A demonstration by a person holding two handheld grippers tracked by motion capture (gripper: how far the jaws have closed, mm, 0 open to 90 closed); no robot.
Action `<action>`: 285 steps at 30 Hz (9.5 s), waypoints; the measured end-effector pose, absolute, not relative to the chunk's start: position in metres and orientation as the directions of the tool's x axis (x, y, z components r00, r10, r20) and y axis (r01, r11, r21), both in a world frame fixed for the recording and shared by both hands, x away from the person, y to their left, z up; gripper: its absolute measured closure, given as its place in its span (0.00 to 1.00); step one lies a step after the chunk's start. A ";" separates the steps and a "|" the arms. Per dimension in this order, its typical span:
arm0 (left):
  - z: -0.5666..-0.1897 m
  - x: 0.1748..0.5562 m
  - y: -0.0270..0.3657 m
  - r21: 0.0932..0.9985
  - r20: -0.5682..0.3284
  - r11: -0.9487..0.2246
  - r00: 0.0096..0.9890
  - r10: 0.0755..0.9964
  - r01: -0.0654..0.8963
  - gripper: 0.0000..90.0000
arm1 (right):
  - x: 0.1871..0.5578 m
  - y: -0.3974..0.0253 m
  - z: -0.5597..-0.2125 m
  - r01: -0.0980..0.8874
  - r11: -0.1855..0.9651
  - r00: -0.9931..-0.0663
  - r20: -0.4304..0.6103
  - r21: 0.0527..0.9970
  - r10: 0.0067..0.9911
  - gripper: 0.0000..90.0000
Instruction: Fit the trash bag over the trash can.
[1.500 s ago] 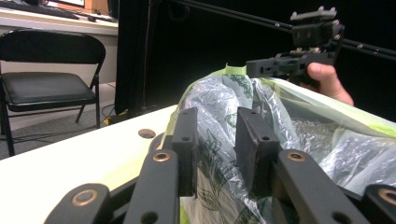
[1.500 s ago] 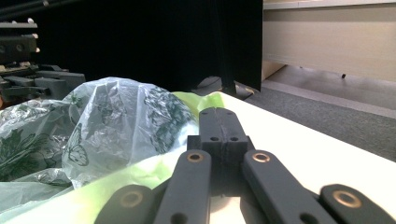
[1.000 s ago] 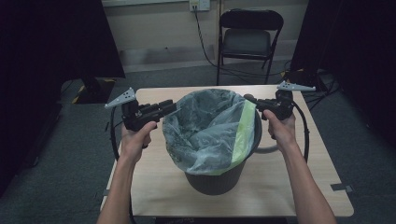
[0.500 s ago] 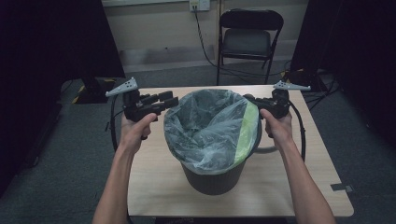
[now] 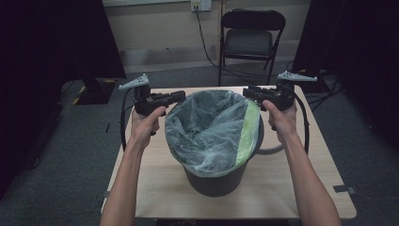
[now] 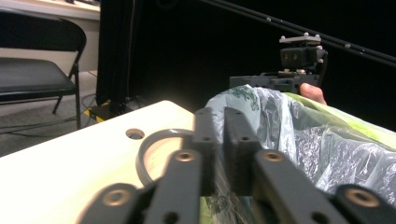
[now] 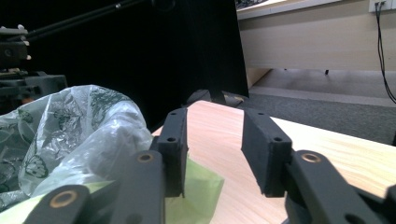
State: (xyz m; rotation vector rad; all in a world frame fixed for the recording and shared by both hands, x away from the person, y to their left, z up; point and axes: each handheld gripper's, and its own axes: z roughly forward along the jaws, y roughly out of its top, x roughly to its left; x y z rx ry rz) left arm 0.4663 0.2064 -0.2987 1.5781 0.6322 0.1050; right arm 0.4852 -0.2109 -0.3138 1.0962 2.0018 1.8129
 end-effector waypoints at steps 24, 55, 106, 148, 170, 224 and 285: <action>-0.299 0.433 0.237 0.951 -0.284 0.033 0.823 0.491 0.309 0.78 | 0.468 -0.193 -0.272 0.318 0.023 -0.739 0.233 0.948 0.633 0.55; -0.295 0.425 0.223 0.959 -0.259 0.031 0.822 0.507 0.283 0.74 | 0.468 -0.187 -0.270 0.353 0.121 -0.777 0.219 0.928 0.590 1.00; -0.300 0.435 0.201 0.954 -0.248 -0.020 0.828 0.503 0.298 0.56 | 0.478 -0.192 -0.275 0.292 0.100 -0.733 0.156 0.951 0.662 0.52; -0.297 0.437 0.195 0.943 -0.287 -0.009 0.825 0.486 0.333 0.60 | 0.468 -0.042 -0.287 0.336 0.679 -0.925 0.093 0.652 0.368 0.29; -0.299 0.442 0.190 0.943 -0.278 -0.016 0.814 0.510 0.332 0.73 | 0.460 -0.044 -0.279 0.329 0.654 -0.930 0.112 0.681 0.351 0.20; -0.300 0.441 0.199 0.940 -0.296 0.020 0.786 0.543 0.340 0.43 | 0.464 -0.051 -0.272 0.281 0.633 -0.938 0.067 0.721 0.341 0.20; -0.346 0.433 0.249 0.916 -0.212 -0.078 0.640 0.738 0.394 0.33 | 0.499 -0.266 -0.339 0.523 0.166 -0.492 0.137 0.836 0.860 0.21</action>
